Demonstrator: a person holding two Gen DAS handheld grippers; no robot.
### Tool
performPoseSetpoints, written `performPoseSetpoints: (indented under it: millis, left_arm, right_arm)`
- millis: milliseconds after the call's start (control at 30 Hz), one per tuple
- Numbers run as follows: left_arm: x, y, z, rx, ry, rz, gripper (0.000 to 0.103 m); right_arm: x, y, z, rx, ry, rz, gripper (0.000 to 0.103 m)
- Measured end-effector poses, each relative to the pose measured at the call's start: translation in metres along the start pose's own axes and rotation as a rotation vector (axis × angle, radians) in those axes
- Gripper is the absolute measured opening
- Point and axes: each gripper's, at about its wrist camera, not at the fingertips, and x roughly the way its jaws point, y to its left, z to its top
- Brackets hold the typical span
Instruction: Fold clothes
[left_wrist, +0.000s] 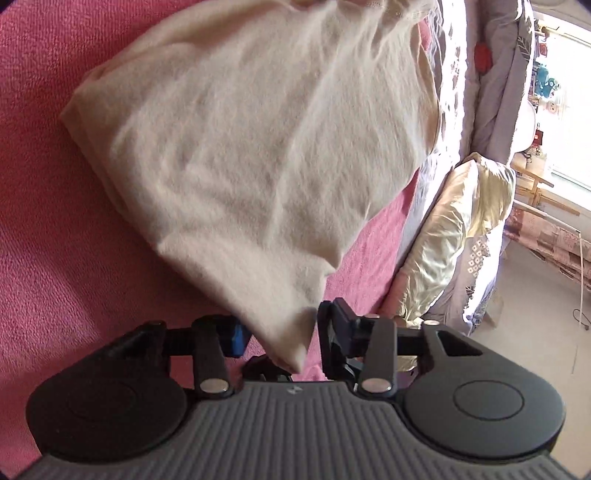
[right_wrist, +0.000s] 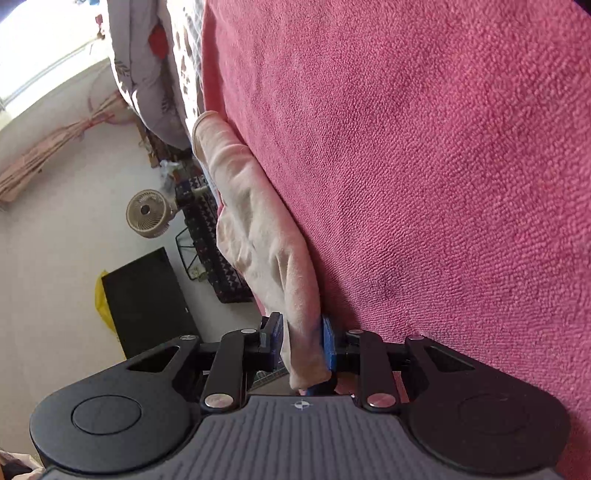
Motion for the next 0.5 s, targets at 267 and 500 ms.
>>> performPoseSetpoints:
  millis: [267,500]
  left_arm:
    - [-0.005,-0.005,0.001,0.032,0.000,-0.017,0.013]
    - [0.000,-0.011,0.000,0.073,0.019,-0.037,0.013]
  right_arm:
    - [-0.014,0.033,0.028,-0.208,-0.026,-0.032,0.060]
    - [0.026,0.061,0.032,-0.361,0.112,-0.161,0.062]
